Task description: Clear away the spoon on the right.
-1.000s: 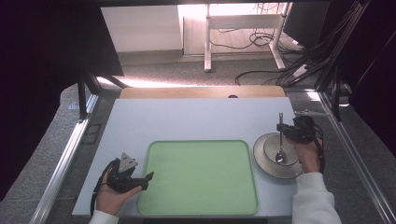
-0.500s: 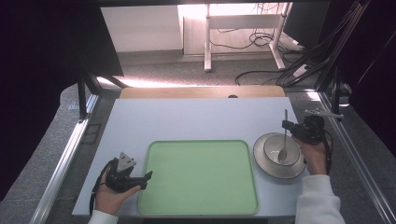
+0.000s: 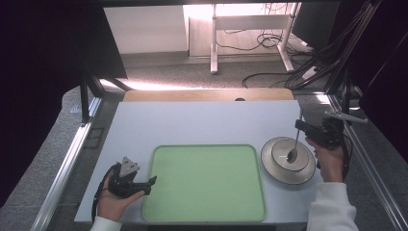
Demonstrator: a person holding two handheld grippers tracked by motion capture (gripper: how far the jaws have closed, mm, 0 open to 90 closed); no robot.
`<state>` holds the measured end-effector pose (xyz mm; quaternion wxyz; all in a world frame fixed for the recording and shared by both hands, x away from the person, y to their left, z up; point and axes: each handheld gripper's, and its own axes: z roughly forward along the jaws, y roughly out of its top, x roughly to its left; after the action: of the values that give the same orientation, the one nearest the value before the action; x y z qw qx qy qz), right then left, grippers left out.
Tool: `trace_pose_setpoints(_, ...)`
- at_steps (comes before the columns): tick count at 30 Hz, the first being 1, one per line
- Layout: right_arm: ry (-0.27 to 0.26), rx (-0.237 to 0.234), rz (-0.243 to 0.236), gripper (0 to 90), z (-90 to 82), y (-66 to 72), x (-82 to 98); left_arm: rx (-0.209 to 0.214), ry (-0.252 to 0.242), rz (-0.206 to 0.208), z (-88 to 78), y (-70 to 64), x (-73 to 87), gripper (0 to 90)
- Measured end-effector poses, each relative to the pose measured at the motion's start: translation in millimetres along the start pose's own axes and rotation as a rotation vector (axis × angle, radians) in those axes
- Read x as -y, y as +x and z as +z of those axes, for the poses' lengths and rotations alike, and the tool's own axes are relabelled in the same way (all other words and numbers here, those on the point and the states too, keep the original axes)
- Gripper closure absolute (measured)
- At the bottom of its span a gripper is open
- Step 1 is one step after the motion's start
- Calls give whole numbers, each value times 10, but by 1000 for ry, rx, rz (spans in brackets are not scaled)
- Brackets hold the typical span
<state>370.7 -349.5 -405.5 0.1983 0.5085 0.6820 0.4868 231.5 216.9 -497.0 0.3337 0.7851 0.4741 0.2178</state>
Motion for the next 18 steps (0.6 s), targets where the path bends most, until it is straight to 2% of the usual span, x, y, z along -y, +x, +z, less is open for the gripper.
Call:
trace_pose_setpoints(12, -16, -15, -19, 892, -76, 101, -55, 5, 6, 3, 3, 5, -5, 161)
trace_pose_setpoints(18, -35, -42, -56, 892, -148, 265, -120, 7, 4, -4, 6, 9, -2, 161)
